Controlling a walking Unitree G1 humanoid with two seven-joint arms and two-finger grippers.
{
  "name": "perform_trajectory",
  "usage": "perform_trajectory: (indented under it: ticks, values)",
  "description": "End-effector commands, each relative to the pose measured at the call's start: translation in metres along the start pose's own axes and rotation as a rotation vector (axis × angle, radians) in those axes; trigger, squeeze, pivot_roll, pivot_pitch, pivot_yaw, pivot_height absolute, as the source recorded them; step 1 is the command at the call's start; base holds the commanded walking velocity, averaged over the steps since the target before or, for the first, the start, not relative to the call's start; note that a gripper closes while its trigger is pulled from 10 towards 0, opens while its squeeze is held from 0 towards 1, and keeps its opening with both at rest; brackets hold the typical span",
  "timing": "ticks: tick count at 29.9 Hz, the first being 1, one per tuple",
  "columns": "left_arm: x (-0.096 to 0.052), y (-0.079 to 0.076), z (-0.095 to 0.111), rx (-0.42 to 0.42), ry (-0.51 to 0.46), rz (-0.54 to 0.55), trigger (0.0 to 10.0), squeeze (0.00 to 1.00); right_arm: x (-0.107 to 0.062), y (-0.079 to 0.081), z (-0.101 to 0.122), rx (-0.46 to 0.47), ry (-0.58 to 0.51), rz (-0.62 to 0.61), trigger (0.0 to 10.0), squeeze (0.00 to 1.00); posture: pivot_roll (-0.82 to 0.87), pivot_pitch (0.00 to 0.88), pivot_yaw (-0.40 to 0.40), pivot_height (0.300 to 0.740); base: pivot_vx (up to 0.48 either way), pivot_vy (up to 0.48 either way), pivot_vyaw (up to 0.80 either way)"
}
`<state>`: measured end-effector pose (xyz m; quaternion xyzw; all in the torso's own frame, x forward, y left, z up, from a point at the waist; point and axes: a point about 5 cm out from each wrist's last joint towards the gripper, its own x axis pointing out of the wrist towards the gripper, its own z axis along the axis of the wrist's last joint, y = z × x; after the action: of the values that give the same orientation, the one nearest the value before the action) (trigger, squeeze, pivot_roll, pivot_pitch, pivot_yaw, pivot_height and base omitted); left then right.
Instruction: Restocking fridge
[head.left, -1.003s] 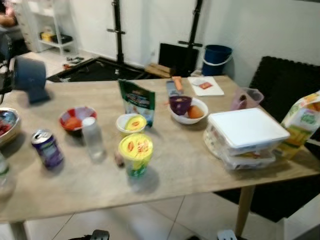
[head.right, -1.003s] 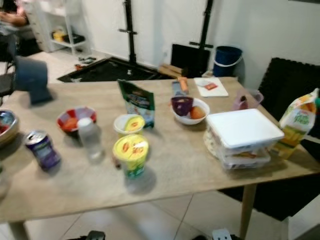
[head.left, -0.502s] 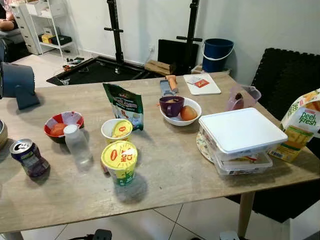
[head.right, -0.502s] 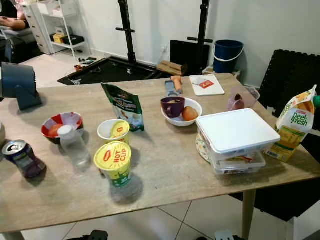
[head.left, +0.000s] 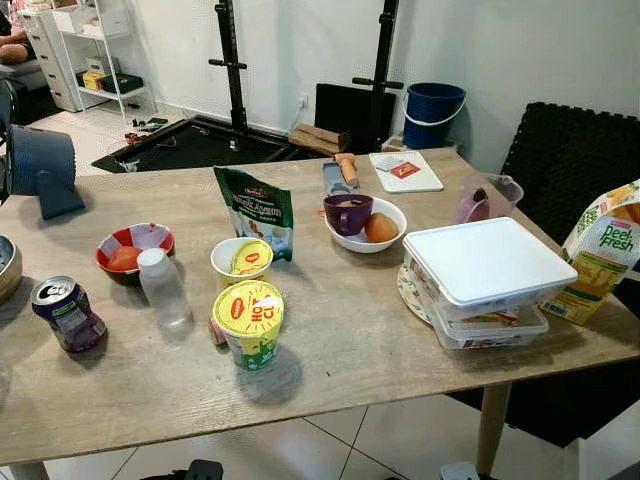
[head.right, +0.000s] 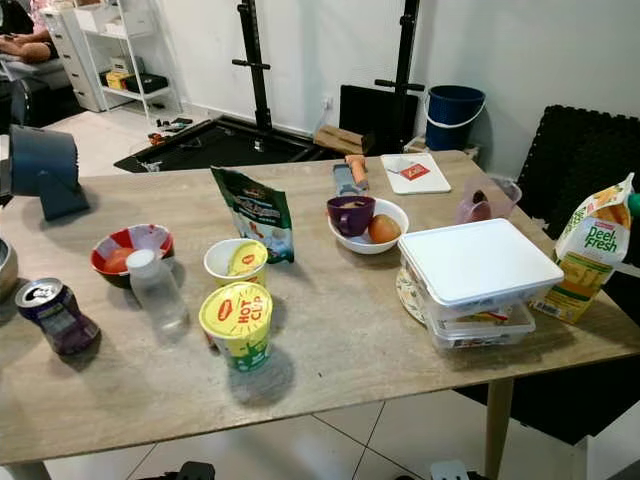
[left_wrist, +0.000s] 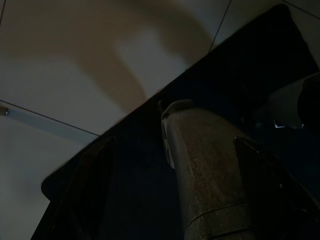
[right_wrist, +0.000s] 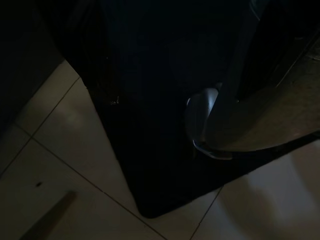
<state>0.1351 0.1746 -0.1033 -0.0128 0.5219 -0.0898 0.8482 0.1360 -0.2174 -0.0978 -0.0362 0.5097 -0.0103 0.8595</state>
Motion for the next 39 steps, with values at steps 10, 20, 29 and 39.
perform_trajectory:
  ticks: [10, 20, 29, 39]
  values:
    - [-0.003, 0.004, -0.011, 0.001, 0.032, 0.008, 10.0, 0.00, -0.015, -0.081, 0.028, 0.313, -0.143, -0.365, 10.0, 0.00, -0.02, 0.056, 0.010, 0.740, 0.000, 0.000, 0.00]
    - [-0.003, 0.006, -0.010, 0.006, 0.033, 0.008, 10.0, 0.00, -0.047, -0.154, 0.064, 0.459, -0.362, -0.644, 10.0, 1.00, -0.03, 0.050, 0.009, 0.740, 0.000, 0.000, 0.00]
    - [-0.002, 0.003, -0.008, 0.002, 0.028, 0.003, 10.0, 0.00, -0.084, -0.204, 0.094, 0.476, -0.460, -0.947, 10.0, 1.00, -0.03, 0.050, 0.005, 0.740, 0.000, 0.000, 0.00]
    - [-0.003, 0.003, -0.012, -0.013, 0.033, 0.007, 10.0, 0.00, -0.149, -0.248, 0.172, 0.497, -0.826, -1.101, 10.0, 0.73, -0.02, 0.054, -0.002, 0.740, 0.000, 0.000, 0.00]
